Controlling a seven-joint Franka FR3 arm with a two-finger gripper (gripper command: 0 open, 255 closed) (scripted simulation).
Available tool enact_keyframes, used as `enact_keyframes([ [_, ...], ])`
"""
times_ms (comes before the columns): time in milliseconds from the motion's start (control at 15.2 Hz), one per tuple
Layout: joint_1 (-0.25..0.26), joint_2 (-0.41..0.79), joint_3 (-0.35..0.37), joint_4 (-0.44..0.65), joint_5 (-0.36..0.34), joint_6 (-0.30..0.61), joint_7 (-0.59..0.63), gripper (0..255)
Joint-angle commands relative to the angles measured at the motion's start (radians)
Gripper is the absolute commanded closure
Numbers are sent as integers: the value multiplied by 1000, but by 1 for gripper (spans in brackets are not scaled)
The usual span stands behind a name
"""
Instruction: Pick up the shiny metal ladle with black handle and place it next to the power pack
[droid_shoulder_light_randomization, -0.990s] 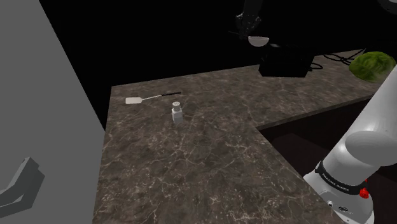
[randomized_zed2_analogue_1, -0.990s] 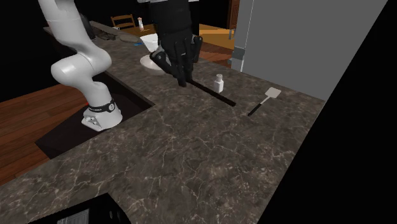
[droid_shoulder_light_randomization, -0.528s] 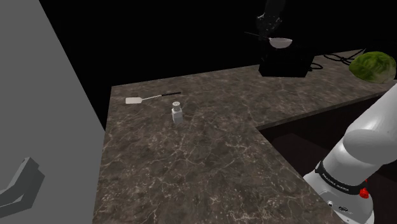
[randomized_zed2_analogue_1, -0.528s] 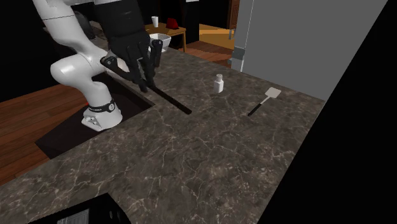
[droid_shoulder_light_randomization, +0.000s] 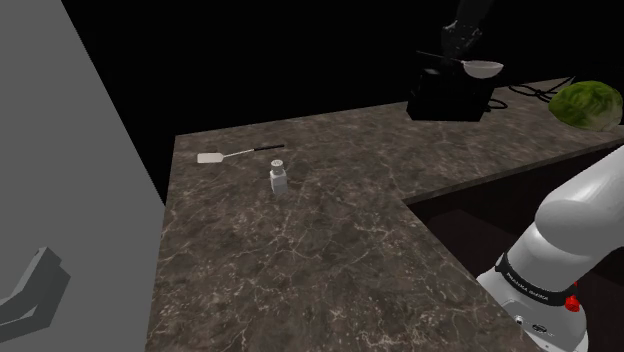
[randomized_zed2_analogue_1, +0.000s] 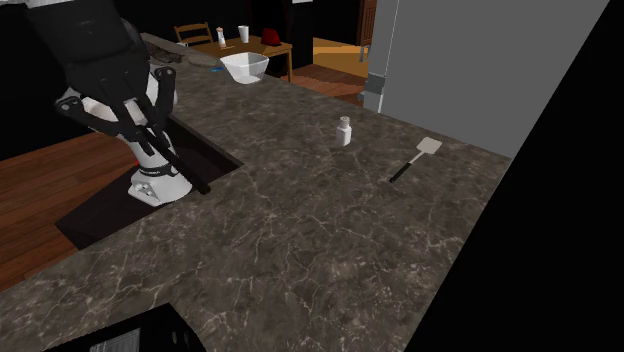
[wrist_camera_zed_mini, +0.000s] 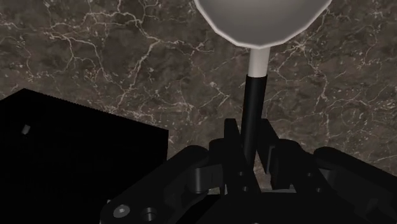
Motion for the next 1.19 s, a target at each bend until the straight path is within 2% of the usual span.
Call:
enact_keyframes([
  [0,-20,-29,-28,-22,-13,-8,-45,255],
  [462,-82,-90,-127,-53,-55,-39,-191,255],
  [924,-136,-100,-245,-29,-87,-74,-354,255],
  [1122,-139,-107,-247,-75,-91,-34,-355,255],
])
